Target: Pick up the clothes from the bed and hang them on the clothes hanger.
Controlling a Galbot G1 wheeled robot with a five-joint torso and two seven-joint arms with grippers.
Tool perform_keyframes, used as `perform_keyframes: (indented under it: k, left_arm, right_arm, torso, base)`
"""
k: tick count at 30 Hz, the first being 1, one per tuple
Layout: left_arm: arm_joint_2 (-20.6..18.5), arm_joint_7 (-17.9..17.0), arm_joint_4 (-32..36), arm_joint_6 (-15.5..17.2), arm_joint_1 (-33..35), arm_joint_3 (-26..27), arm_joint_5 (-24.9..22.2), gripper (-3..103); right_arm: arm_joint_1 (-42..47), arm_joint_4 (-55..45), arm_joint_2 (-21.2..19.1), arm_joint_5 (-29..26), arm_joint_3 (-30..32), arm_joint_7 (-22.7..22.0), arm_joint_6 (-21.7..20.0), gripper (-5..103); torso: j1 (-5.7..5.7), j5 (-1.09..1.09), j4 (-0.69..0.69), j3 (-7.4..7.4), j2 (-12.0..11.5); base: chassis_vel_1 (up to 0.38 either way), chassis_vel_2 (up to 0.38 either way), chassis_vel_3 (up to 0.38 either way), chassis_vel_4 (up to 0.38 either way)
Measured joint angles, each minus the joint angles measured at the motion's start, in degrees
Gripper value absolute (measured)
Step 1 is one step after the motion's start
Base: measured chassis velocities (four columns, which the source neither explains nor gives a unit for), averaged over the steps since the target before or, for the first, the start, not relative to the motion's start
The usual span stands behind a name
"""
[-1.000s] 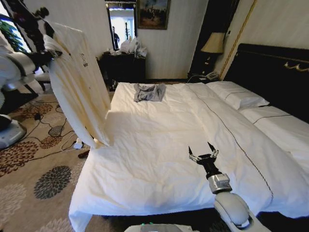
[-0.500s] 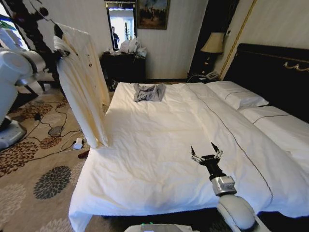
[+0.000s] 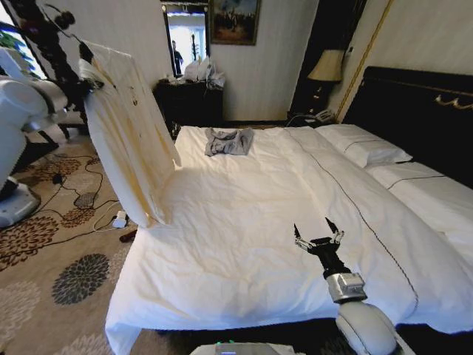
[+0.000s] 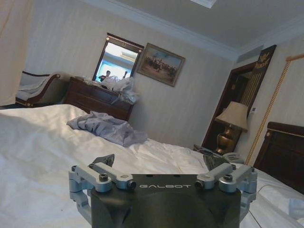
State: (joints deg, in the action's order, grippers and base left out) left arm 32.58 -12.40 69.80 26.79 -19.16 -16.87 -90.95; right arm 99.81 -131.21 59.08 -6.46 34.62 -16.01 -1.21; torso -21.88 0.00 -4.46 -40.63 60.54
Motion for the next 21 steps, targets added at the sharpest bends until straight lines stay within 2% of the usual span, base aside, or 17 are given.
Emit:
perform_keyframes:
  k: [6, 13, 19, 20, 21]
  left_arm:
    - [1.4, 0.0, -1.0, 0.3, -1.1, -1.3, 0.3, 19]
    - [1.1, -0.6, 0.0, 0.6, -0.2, -1.4, 0.5, 19]
    - [-0.1, -2.5, 1.7, 3.0, 1.4, 0.7, 1.0, 16]
    - [-0.2, -2.7, 1.8, 3.2, 1.4, 0.8, 1.0, 21]
    - [-0.2, -2.7, 1.8, 3.2, 1.4, 0.8, 1.0, 21]
  right_arm:
    - [0.3, -0.1, 0.6, 0.6, -0.1, 0.1, 0.2, 100]
    - [0.0, 0.0, 0.4, 0.6, -0.1, 0.2, 0.3, 100]
    - [-0.6, 0.4, -0.1, 0.4, -0.4, 0.2, 0.3, 100]
    - [-0.7, 0.4, -0.1, 0.4, -0.5, 0.2, 0.3, 100]
    - [-0.7, 0.4, -0.1, 0.4, -0.5, 0.2, 0.3, 100]
  torso:
    - [0.00, 0.01, 0.00, 0.00, 0.0]
    - [0.00, 0.01, 0.01, 0.00, 0.0]
    - [0.00, 0.00, 0.00, 0.00, 0.0]
    - [0.00, 0.00, 0.01, 0.00, 0.0]
    - [0.00, 0.00, 0.01, 0.00, 0.0]
  base:
    - [0.000, 0.000, 0.000, 0.000]
    - [0.000, 0.000, 0.000, 0.000]
    - [0.000, 0.000, 0.000, 0.000]
    - [0.000, 0.000, 0.000, 0.000]
    - [0.000, 0.000, 0.000, 0.000]
